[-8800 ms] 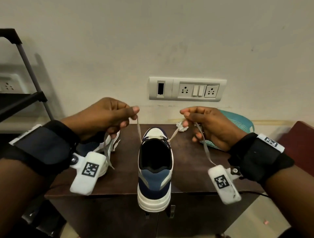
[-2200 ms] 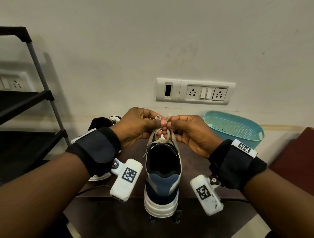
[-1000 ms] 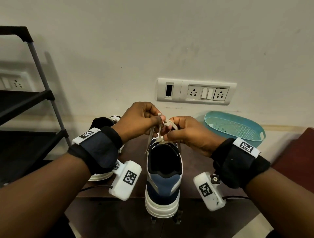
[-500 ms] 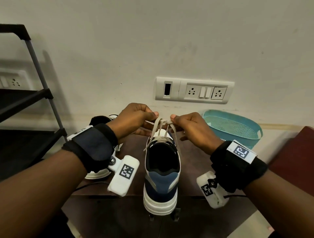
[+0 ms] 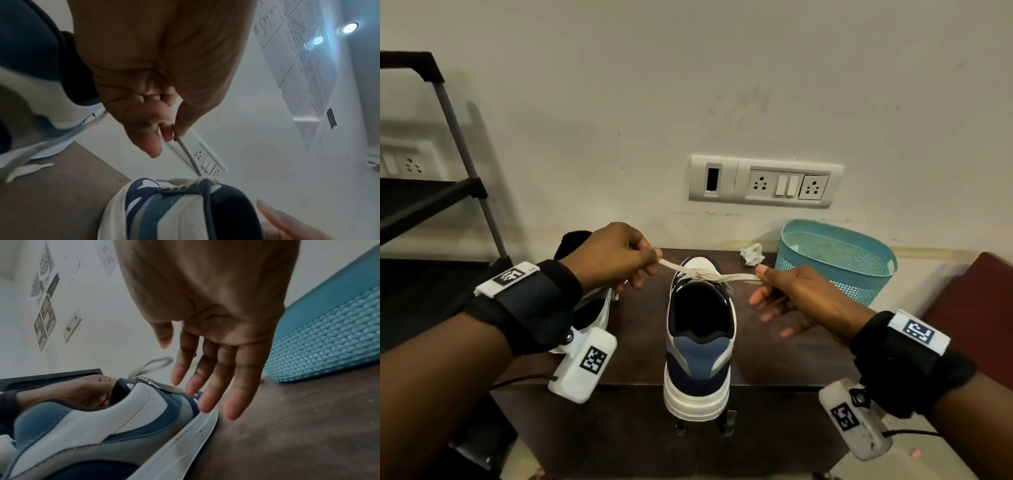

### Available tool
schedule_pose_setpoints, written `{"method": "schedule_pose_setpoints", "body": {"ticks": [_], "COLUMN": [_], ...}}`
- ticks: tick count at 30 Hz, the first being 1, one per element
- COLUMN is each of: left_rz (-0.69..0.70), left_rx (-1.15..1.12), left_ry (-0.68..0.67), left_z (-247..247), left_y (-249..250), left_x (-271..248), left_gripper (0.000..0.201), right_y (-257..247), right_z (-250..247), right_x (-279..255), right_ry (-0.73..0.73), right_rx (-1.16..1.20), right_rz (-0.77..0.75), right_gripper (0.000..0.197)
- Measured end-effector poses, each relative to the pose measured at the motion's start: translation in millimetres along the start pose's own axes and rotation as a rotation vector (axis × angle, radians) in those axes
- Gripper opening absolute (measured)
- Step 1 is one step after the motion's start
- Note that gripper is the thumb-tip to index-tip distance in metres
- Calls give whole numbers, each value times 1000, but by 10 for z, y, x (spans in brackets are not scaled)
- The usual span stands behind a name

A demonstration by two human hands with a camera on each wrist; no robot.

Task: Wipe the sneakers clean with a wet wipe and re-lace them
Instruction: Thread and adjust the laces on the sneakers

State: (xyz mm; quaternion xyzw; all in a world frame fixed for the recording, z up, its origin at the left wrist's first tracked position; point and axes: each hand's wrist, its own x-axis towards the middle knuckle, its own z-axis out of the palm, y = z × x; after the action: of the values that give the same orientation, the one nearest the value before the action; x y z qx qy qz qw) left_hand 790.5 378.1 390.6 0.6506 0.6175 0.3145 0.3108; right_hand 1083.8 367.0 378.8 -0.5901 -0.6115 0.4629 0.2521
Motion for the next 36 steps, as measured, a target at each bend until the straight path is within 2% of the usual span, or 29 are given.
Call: {"method": "schedule_pose_setpoints", "body": {"ticks": [2, 4, 8, 9, 13, 17, 20, 24, 27, 29, 32, 33, 34, 36], "left_rz": [5, 19, 93, 98, 63, 35, -60, -252, -333, -356, -350, -355, -358, -353], "left_rx": [-60, -87, 17, 54, 146, 194, 178, 20, -62, -95, -64, -45, -28, 14], "left_ry": [19, 99, 234, 265, 326, 356, 343, 222, 165, 146, 117, 102, 90, 59], "left_z": [-64, -164, -389, -442, -643, -827, -895, -838, -783, -779, -797, -794, -801, -821], "left_y": [-36, -68, -158, -196, -353, -578, -738, -939, -1010, -1013, -966, -945, -924, -883], "left_x": [-22, -26, -32, -31, -35, -62, -88, -74, -84, -89, -112, -119, -147, -241], "left_gripper": [33, 33, 14, 12, 21, 34, 38, 36, 26, 33, 48, 53, 57, 70], "right_y": [-17, -40, -53, -47, -78, -229, -322, -422, -489, -552, -665, -710, -786, -914], "right_z": [14, 98, 389, 454, 581, 561, 527, 505, 496, 478, 448, 468, 525, 701], "right_x": [-101, -182, -168, -129, 44, 228, 431, 596, 591, 542, 417, 350, 268, 144], "right_ry": [-45, -102, -218, -220, -149, -55, -19, 54, 34, 40, 203, 278, 329, 303], "right_rx": [19, 8, 27, 20, -149, -250, -298, -356, -406, -473, -783, -785, -721, -522], "right_rz": [47, 45, -32, -48, -101, -95, -67, -56, -14, -1, -117, -200, -299, -490], "right_gripper": [63, 63, 33, 28, 34, 23, 21, 19, 21, 25, 64, 71, 69, 52]}}
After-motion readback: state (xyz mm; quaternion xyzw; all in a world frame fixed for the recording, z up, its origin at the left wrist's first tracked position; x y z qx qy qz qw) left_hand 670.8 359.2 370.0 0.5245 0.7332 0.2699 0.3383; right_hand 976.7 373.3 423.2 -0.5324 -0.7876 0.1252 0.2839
